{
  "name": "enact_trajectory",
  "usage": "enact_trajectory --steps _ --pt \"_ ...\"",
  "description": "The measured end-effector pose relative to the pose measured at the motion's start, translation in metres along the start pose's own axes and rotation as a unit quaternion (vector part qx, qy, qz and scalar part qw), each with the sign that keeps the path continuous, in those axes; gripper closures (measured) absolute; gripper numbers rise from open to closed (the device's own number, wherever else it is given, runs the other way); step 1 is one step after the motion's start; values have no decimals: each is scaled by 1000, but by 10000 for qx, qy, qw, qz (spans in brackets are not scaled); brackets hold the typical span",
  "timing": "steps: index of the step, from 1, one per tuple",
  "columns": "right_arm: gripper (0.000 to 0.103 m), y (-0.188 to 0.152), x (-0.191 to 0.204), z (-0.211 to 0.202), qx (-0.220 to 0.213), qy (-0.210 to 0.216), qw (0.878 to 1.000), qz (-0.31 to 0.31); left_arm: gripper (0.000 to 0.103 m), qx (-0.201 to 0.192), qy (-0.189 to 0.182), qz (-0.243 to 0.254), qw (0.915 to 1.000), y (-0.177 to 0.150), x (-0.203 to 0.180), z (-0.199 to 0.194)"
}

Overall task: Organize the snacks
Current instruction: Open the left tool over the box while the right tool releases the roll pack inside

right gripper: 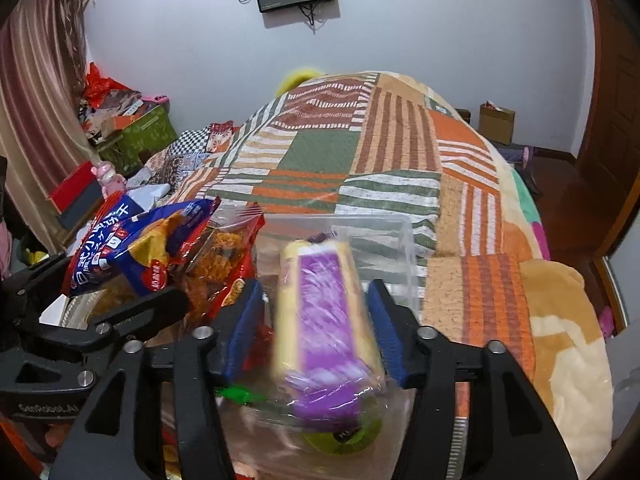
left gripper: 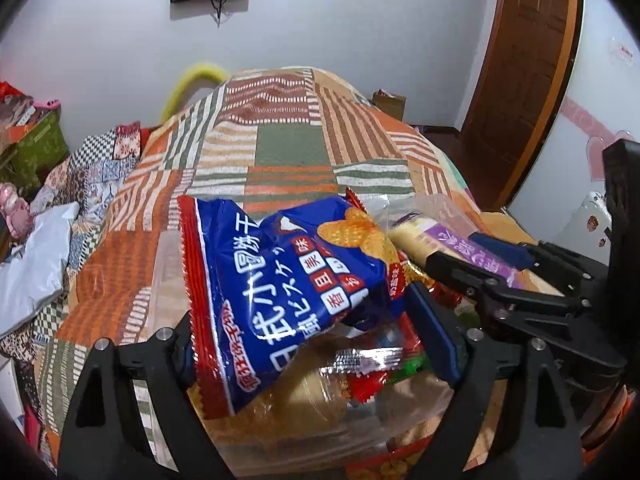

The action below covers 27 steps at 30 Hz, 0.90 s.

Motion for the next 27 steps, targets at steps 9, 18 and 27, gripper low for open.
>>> enact_trajectory --steps 9,18,27 --pt "35 3 11 -27 -201 69 9996 -176 10 -135 146 31 9998 -6 7 -28" --pt "32 -12 26 -53 -279 165 9989 -341 8 -250 162 -89 9995 -18 18 -61" --pt "30 -45 47 -67 -139 323 9985 -426 8 -171 138 -382 9990 -52 36 -87"
Point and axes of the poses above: each gripper's, at about its wrist camera, not at the fingertips, and z roughly the way its jaws point, x to its left, y to its top, the point moved 10 cm from there along z, roughly the way its jaws point, and after that the axes turned 4 degrees about -z, right-handed, at the moved point
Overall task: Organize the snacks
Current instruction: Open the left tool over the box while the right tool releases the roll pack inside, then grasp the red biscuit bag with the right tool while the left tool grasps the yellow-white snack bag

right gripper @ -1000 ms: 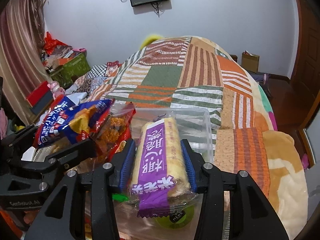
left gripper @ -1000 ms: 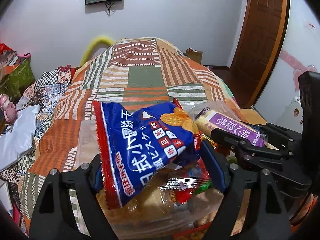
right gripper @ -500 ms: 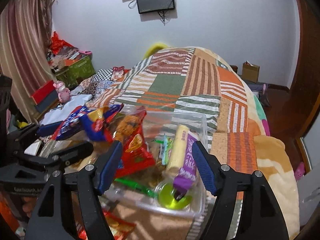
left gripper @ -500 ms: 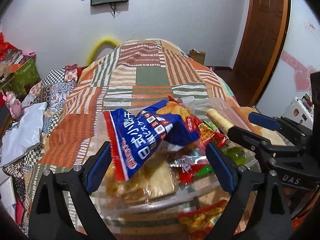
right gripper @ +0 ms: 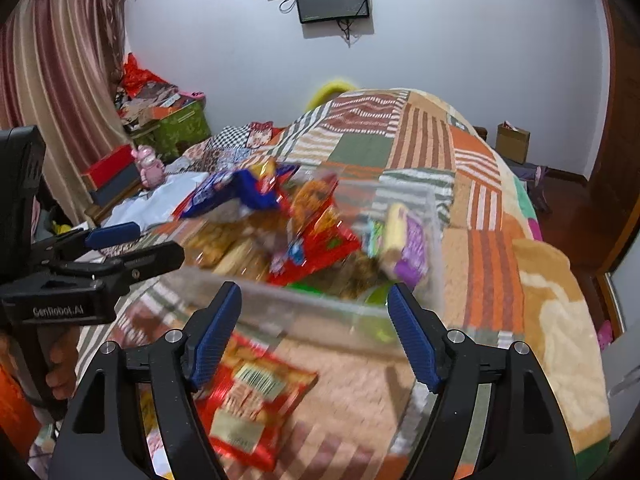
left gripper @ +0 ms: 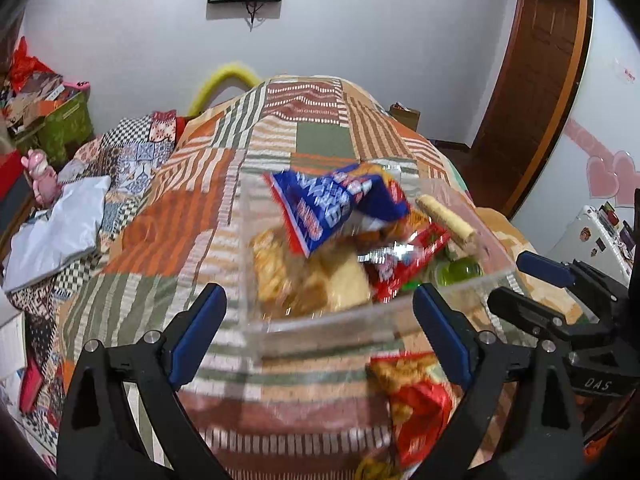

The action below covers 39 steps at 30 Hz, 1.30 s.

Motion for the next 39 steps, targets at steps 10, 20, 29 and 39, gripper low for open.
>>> enact_trajectory --steps 10,20,29,39 --pt "29 -47 36 20 554 326 9979 -63 8 265 109 12 9996 -43 14 -5" --pt "29 -74 44 46 1203 538 9912 -84 8 461 146 122 9988 -76 19 -8" --pt "48 -78 44 40 1161 579 9915 4 8 549 33 163 9984 -90 12 -18" --pt "53 -74 31 19 845 245 9961 26 8 667 -279 312 9969 -104 -14 -34"
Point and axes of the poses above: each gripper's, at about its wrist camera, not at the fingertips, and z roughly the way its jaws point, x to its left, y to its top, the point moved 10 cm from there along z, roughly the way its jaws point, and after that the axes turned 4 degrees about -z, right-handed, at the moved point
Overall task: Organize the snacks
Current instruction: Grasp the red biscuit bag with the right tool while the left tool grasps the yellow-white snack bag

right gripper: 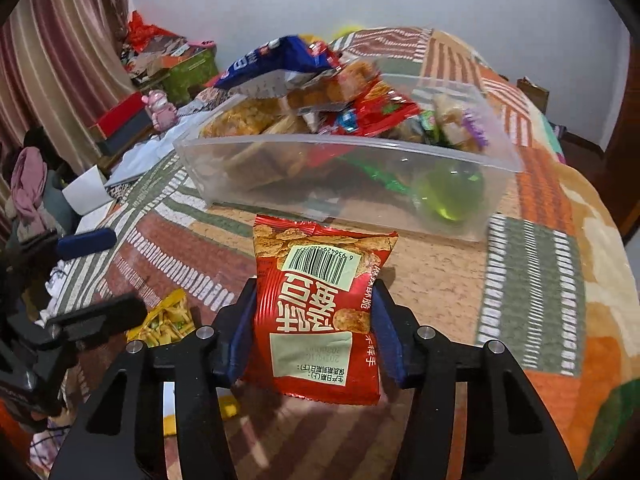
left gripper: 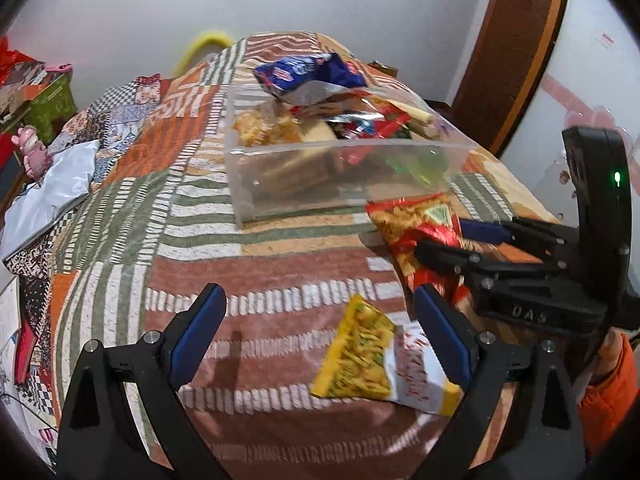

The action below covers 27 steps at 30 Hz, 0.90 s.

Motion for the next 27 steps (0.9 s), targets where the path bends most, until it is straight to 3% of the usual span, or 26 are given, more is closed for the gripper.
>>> enact_trajectory --steps 15,23,27 --pt "53 13 -28 -49 -551 -125 9979 329 7 721 -539 326 9954 -43 -51 11" --pt "53 18 -34 -60 -717 -116 9967 363 6 868 -348 147 9955 -53 -43 28" --pt "53 19 -35 -61 -741 -92 9966 356 35 719 -170 19 9973 -48 -30 30"
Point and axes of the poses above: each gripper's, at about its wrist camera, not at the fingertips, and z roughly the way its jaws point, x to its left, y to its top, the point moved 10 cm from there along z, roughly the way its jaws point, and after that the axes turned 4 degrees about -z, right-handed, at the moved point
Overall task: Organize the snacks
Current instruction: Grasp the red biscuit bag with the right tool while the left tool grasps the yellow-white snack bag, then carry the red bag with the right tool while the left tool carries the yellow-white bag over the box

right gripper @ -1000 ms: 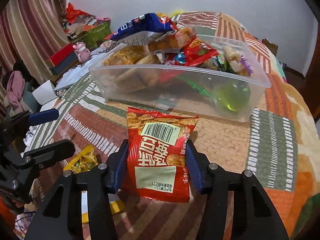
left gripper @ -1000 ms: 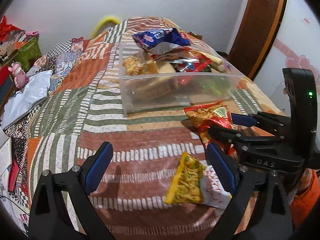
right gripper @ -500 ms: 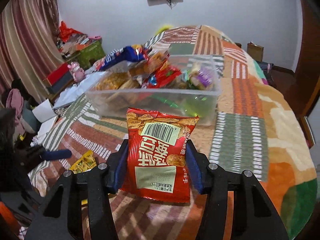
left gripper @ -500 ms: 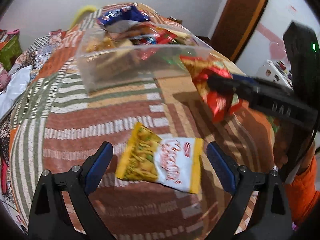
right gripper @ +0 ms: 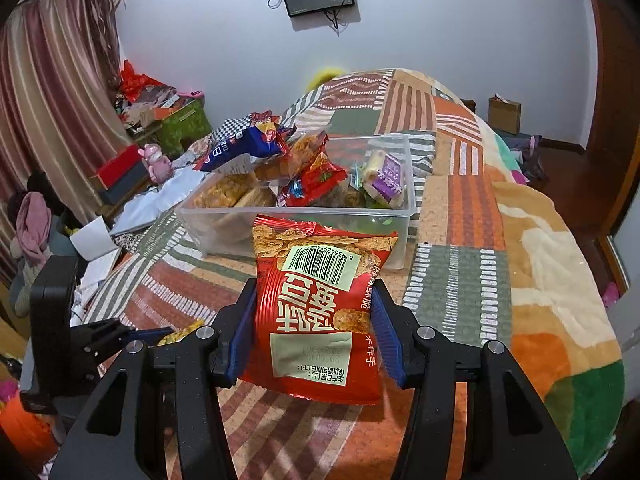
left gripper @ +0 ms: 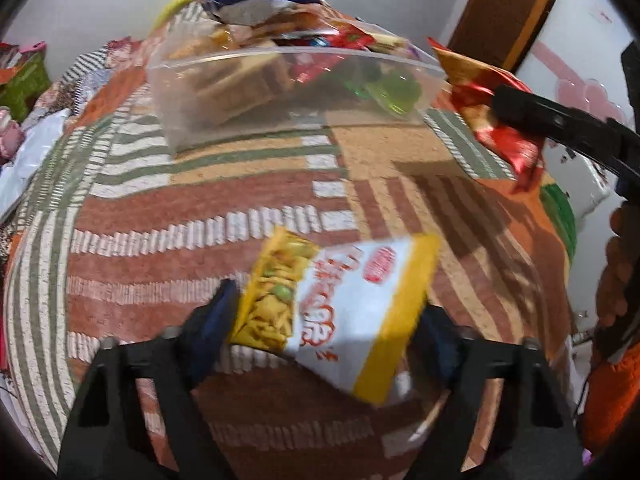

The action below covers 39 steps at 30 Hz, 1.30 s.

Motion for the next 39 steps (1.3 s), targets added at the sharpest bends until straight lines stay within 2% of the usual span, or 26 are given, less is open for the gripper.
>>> enact_trajectory --steps 1,4,6,15,26,34,39 --pt "53 0 0 0 0 4 10000 -1 43 -57 39 -8 10000 2 2 -1" --pt "53 1 -1 2 -10 10 10000 7 59 -149 63 -8 9999 8 6 -3" --pt "53 1 -2 2 -27 19 10000 18 66 -191 76 -15 9998 14 6 -3" --pt "53 16 -9 -1 -186 -9 9998 43 67 -492 -112 -76 9987 42 -1 -13" --pt "53 48 -18 1 -489 8 9988 76 67 -1071 -137 -233 9939 120 -4 -31" --pt "53 72 -15 14 -629 44 9980 -27 67 -1374 70 -218 9902 162 -1 -33" --pt "53 86 -17 25 -681 42 9977 -23 67 -1509 524 -82 9871 181 5 -18"
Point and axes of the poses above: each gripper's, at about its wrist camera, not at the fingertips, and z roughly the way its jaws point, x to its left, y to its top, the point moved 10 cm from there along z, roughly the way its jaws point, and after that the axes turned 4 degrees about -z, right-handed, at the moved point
